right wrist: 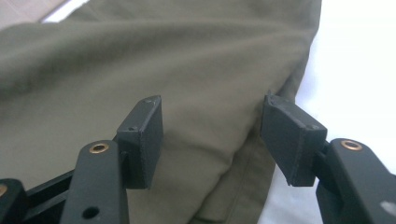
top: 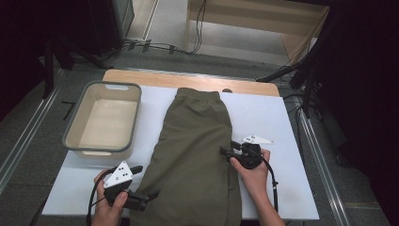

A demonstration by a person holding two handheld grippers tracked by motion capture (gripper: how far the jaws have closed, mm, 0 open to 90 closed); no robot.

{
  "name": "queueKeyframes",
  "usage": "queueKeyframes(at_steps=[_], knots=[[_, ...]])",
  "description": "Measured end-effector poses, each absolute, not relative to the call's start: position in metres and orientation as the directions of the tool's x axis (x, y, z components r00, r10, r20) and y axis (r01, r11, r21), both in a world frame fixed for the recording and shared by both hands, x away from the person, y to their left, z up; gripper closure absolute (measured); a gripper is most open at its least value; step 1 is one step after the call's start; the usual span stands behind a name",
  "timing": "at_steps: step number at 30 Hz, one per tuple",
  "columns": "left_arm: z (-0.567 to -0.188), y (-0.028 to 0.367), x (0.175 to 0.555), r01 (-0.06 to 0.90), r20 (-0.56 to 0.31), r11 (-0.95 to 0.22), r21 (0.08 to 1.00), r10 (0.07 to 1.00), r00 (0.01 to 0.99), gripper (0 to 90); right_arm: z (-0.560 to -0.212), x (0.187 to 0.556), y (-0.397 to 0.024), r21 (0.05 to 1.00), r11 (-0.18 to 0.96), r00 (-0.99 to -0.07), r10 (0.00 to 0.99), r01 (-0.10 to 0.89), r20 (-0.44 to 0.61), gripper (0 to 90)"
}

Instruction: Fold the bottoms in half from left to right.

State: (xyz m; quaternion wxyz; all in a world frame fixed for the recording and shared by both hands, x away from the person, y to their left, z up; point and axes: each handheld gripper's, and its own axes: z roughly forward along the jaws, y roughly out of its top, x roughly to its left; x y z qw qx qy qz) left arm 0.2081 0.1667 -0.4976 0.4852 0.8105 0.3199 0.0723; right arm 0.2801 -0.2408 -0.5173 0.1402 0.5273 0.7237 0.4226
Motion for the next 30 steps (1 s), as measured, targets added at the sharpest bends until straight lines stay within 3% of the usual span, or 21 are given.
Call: queueKeyframes(at_steps=[7, 9, 14, 17, 20, 30], knots=[[-0.498, 0.165, 0.208, 0.448, -0.192, -0.33, 0.831, 0.586, 0.787, 0.0, -0.522, 0.274, -0.238, 0.749, 0.079, -0.388, 0.888, 0.657, 0.247, 36.9], [-0.498, 0.164, 0.208, 0.446, -0.191, -0.332, 0.831, 0.584, 0.789, 0.0, -0.523, 0.272, -0.237, 0.75, 0.082, -0.394, 0.885, 0.657, 0.248, 40.3], [-0.498, 0.164, 0.207, 0.447, -0.191, -0.334, 0.83, 0.583, 0.79, 0.0, -0.522, 0.268, -0.237, 0.762, 0.086, -0.42, 0.87, 0.642, 0.256, 59.2], [-0.499, 0.164, 0.207, 0.449, -0.192, -0.334, 0.829, 0.585, 0.788, 0.0, -0.522, 0.265, -0.238, 0.766, 0.092, -0.431, 0.866, 0.636, 0.253, 76.7], [-0.5, 0.163, 0.208, 0.449, -0.194, -0.333, 0.829, 0.582, 0.79, 0.0, -0.52, 0.262, -0.241, 0.774, 0.086, -0.435, 0.863, 0.627, 0.257, 85.2], [-0.499, 0.164, 0.208, 0.457, -0.2, -0.324, 0.828, 0.591, 0.781, 0.0, -0.507, 0.251, -0.266, 0.783, 0.068, -0.402, 0.883, 0.618, 0.242, 86.7]])
